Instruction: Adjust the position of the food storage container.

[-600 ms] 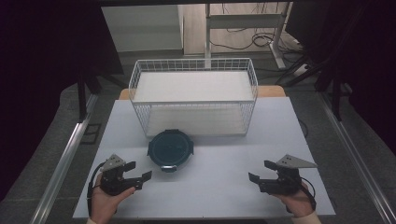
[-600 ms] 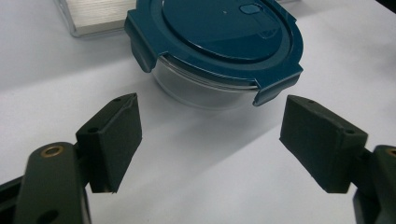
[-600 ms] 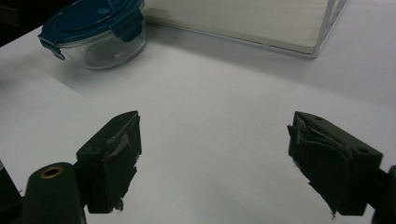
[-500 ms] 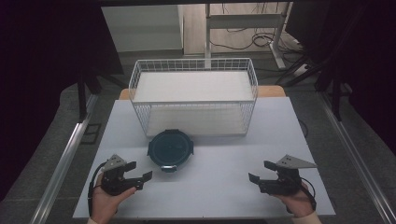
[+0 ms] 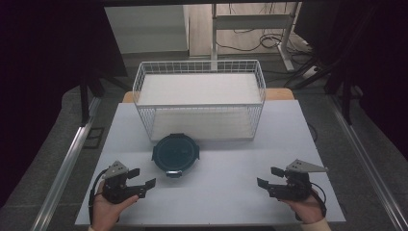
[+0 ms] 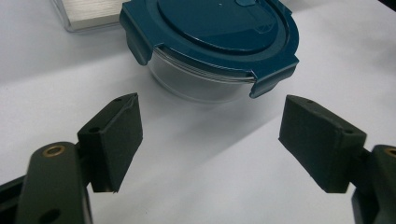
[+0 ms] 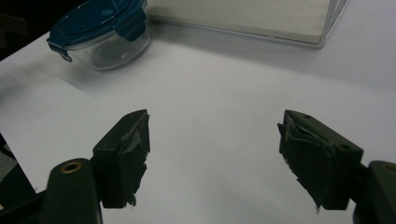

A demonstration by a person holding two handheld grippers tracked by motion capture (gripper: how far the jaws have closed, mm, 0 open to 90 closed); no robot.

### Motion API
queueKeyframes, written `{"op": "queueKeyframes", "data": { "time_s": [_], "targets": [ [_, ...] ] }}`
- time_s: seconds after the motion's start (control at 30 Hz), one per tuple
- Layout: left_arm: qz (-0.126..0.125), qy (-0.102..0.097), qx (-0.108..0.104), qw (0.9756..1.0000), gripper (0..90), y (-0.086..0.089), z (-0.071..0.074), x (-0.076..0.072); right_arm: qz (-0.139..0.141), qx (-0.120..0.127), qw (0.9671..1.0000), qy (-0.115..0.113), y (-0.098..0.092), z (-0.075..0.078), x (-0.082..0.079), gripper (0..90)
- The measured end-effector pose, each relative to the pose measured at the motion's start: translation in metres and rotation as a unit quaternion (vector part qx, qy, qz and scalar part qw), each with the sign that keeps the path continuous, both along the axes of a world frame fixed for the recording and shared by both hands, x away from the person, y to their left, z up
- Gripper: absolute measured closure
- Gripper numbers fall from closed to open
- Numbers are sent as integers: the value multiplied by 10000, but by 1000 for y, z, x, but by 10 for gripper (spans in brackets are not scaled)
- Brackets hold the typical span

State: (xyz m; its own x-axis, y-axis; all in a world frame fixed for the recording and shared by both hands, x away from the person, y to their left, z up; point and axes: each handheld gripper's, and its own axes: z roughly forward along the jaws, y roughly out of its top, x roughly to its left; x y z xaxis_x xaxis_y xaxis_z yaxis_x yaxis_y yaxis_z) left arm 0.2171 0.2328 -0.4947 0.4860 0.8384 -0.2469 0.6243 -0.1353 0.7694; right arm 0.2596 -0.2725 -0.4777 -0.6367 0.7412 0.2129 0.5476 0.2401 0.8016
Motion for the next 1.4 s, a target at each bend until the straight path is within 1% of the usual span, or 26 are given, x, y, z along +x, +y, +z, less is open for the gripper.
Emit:
{"op": "queueKeyframes", "data": {
  "time_s": [0.1, 0.27, 0.43, 0.53, 0.57, 0.63, 0.7, 0.77, 0.8, 0.83, 0.87, 0.9, 1.0, 1.07, 1.13, 1.17, 1.23, 1.27, 1.33, 1.4],
  "targets": [
    [12, 0, -23, 10000, 221, -1, 1, 0, -12, -10, 10000, 47, -1, -1, 2, 248],
    [20, -57, -59, 10000, 237, -1, 7, -2, -72, -45, 9999, 77, -4, -1, 1, 251],
    [-31, -78, -81, 9999, 242, -2, 12, 0, -84, -21, 9999, 87, -4, 0, 2, 253],
    [-87, -112, -77, 9999, 251, -3, 20, 3, -102, -1, 9999, 112, -4, 0, 4, 253],
    [-87, -112, -77, 9999, 254, -3, 20, 3, -117, 11, 9999, 119, -5, 0, 5, 253],
    [-83, -119, -67, 9999, 254, -4, 24, 5, -132, 26, 9998, 110, -6, 0, 5, 254],
    [-90, -130, 6, 9999, 251, -5, 30, 8, -131, 34, 9998, 120, -7, 0, 5, 255],
    [-100, -148, 33, 9998, 251, -6, 36, 11, -109, 3, 9998, 138, -6, -2, 5, 255],
    [-143, -178, 63, 9997, 254, -7, 42, 14, -101, -24, 9998, 144, -6, -2, 5, 256],
    [-143, -178, 63, 9997, 255, -7, 42, 14, -101, -24, 9998, 144, -6, -2, 5, 256],
    [-152, -176, 91, 9997, 255, -8, 45, 15, -104, -28, 9998, 151, -6, -2, 5, 256],
    [-219, -181, 129, 9995, 258, -10, 51, 19, -93, -28, 9999, 136, -6, -1, 5, 258],
    [-274, -181, 115, 9994, 260, -12, 55, 23, -118, -26, 9998, 126, -6, 0, 5, 261],
    [-287, -173, 110, 9994, 261, -14, 59, 31, -148, -37, 9998, 140, -6, 0, 5, 261],
    [-279, -186, 137, 9993, 269, -15, 60, 33, -149, -40, 9998, 140, -6, 0, 5, 261],
    [-266, -203, 199, 9992, 271, -16, 63, 38, -140, -44, 9998, 138, -6, 0, 5, 261],
    [-245, -205, 200, 9993, 274, -17, 64, 41, -146, -40, 9998, 150, -6, 0, 5, 262],
    [-230, -185, 164, 9994, 279, -16, 66, 46, -162, -48, 9997, 183, -6, -1, 6, 264],
    [-226, -179, 152, 9995, 291, -16, 67, 51, -183, -60, 9996, 196, -6, -1, 7, 264],
    [-202, -170, 144, 9995, 298, -16, 68, 53, -188, -65, 9996, 197, -6, -1, 7, 264]
  ]
}}
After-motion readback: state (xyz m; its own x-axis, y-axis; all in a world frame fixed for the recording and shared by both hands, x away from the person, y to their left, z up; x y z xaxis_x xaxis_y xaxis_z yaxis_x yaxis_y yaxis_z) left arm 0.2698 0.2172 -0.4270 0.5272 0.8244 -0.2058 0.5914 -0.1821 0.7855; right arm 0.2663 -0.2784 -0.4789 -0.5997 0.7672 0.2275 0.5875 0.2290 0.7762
